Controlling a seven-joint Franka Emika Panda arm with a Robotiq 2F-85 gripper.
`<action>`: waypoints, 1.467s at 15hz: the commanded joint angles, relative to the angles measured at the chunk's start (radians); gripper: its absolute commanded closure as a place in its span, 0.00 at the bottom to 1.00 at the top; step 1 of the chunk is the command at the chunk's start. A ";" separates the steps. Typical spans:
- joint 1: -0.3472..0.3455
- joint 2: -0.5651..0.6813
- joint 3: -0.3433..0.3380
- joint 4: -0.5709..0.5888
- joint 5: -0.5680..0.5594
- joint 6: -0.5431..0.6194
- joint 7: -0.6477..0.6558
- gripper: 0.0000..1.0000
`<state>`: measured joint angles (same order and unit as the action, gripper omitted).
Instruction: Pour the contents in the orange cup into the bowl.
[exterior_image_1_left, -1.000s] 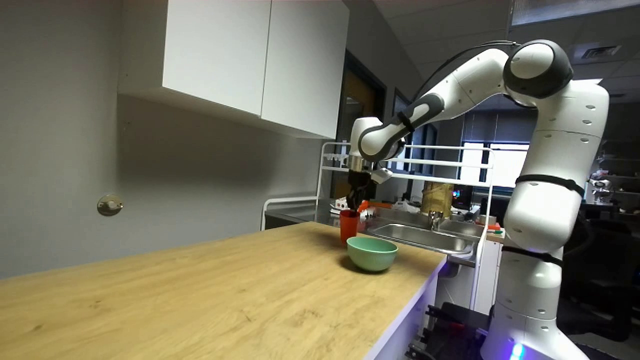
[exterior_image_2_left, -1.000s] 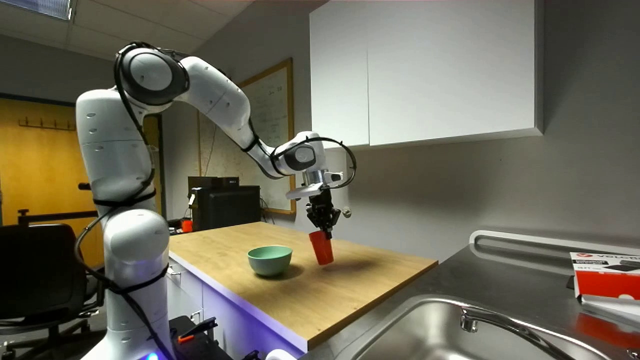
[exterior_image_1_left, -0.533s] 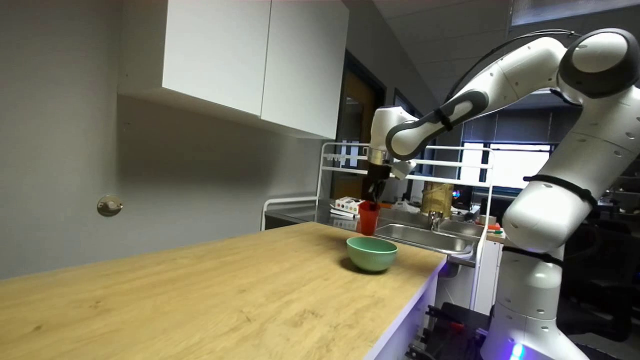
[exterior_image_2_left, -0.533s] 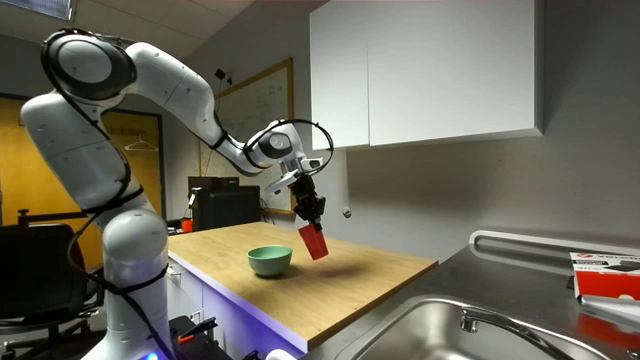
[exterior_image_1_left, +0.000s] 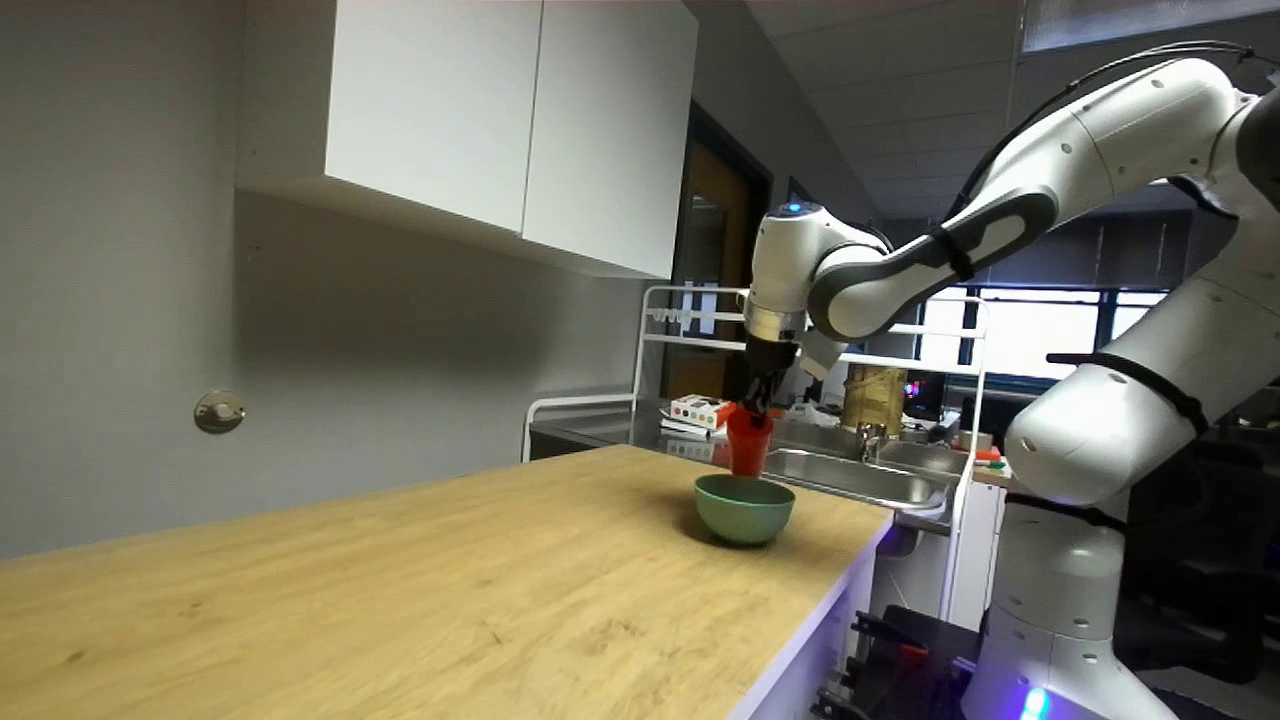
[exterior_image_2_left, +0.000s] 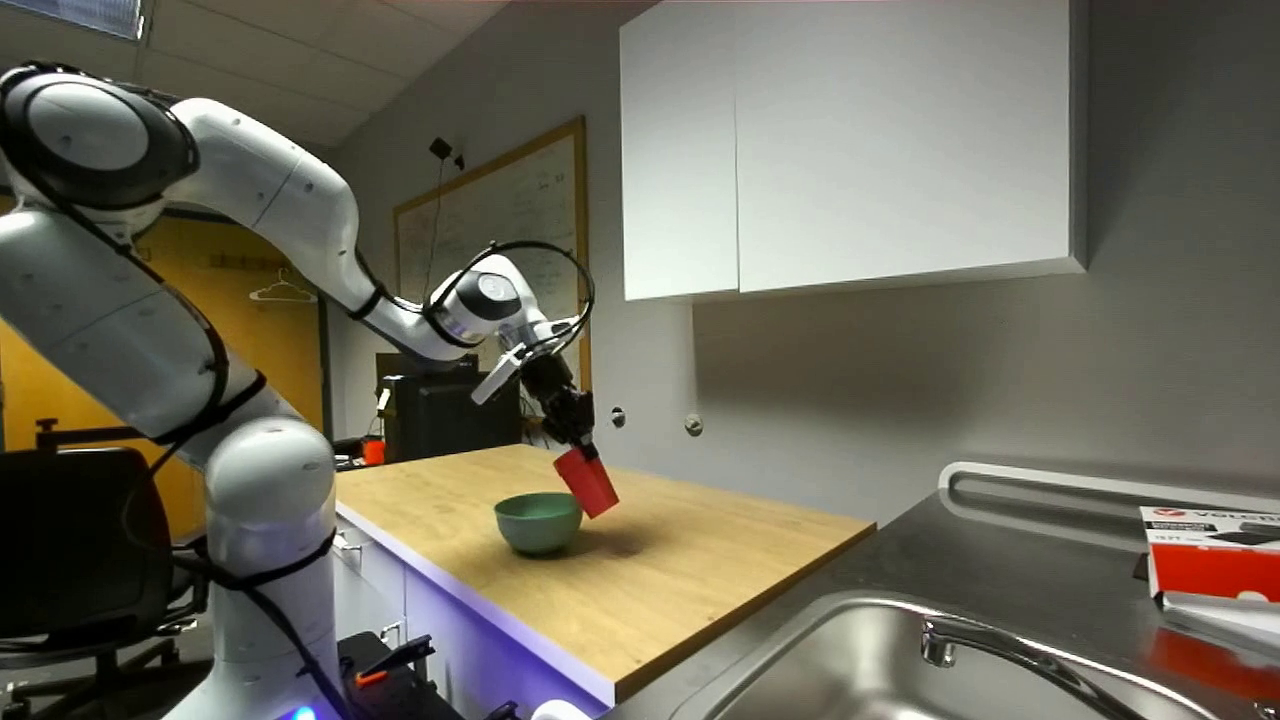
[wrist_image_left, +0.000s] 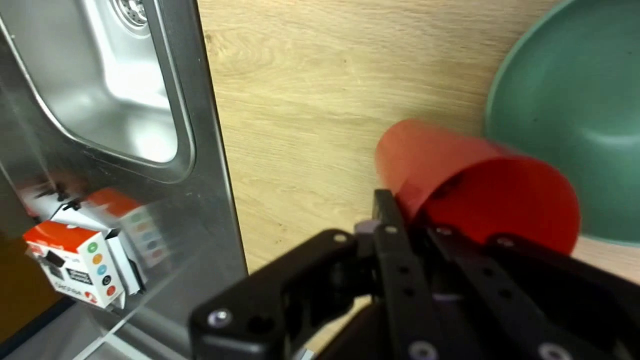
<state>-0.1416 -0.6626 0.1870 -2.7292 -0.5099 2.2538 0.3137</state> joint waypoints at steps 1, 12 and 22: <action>-0.013 -0.054 0.180 -0.056 -0.114 -0.025 0.232 0.99; 0.169 0.009 0.348 -0.039 -0.404 -0.422 0.742 0.99; 0.416 0.273 0.386 0.025 -0.490 -0.850 0.962 0.99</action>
<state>0.2314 -0.5108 0.5630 -2.7602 -0.9601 1.5157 1.2105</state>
